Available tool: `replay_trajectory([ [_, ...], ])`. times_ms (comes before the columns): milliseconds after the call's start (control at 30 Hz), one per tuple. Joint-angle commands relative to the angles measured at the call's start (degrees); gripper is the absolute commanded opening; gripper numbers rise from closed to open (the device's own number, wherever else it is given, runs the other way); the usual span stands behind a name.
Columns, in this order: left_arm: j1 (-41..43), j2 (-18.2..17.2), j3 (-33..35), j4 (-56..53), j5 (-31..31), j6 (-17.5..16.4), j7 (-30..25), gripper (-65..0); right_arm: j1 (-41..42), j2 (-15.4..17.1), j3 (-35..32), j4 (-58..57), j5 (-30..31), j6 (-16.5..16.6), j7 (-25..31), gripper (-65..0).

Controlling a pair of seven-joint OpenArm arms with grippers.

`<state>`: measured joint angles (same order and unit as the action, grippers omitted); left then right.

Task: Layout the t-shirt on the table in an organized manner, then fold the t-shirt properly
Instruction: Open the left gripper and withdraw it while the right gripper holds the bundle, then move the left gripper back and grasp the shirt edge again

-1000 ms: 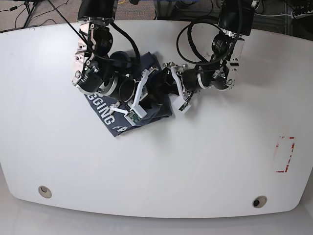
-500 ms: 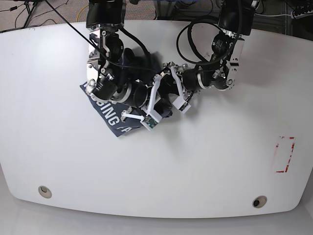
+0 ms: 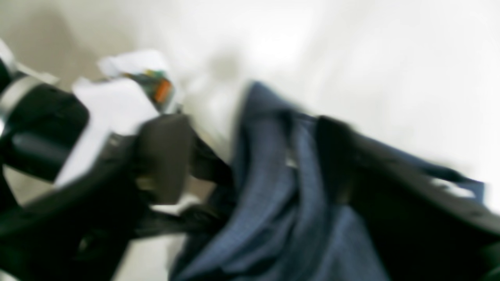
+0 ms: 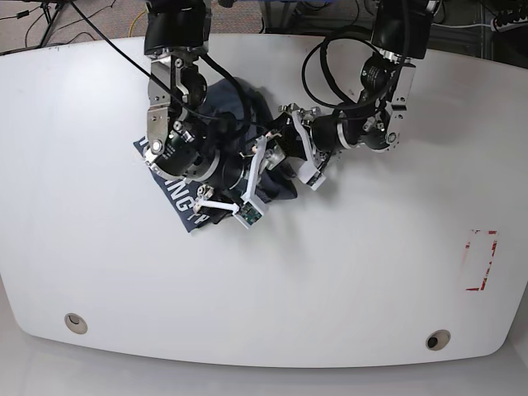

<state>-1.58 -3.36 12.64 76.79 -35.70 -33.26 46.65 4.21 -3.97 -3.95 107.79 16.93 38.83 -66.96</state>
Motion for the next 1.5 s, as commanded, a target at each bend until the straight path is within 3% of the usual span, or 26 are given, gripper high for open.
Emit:
replay_trajectory([
  [0,-0.7,0.4,0.2,0.4,1.4,0.5,0.6,-36.3,-0.2,-0.8,-0.7,4.1,4.6,1.2,1.2,-9.8],
  [367,-0.6,-0.5,-0.5,6.9,0.9,0.3,0.8,-36.3,-3.7,1.6,5.7,6.5,4.6,1.2,1.3,-10.9],
  [500,0.1,-2.6,-2.6,11.2,0.4,0.3,1.2,-36.3,-3.7,2.3,9.4,6.4,4.7,1.2,1.3,-17.9],
  [700,1.2,-5.5,-7.1,16.1,-4.1,0.3,2.5,-36.3,-3.3,3.5,10.9,5.3,4.7,1.2,1.7,-33.5],
  [833,2.6,-9.5,-11.9,19.3,-8.2,0.3,2.4,-36.3,-1.4,3.2,10.7,2.4,4.6,1.2,2.8,-44.9],
  [933,3.7,-12.0,-16.6,20.8,-10.8,0.3,2.4,-36.3,-0.7,3.1,10.1,-1.9,4.6,1.2,5.3,-49.0],
  [1200,5.8,-17.5,-25.7,22.2,-17.4,0.2,2.4,-36.3,1.1,3.1,5.4,-14.7,4.3,1.2,14.4,-49.6],
  [1467,5.8,-18.3,-26.1,22.2,-20.8,0.2,2.4,-36.3,1.2,3.4,0.4,-24.0,4.0,1.2,22.6,-49.6],
])
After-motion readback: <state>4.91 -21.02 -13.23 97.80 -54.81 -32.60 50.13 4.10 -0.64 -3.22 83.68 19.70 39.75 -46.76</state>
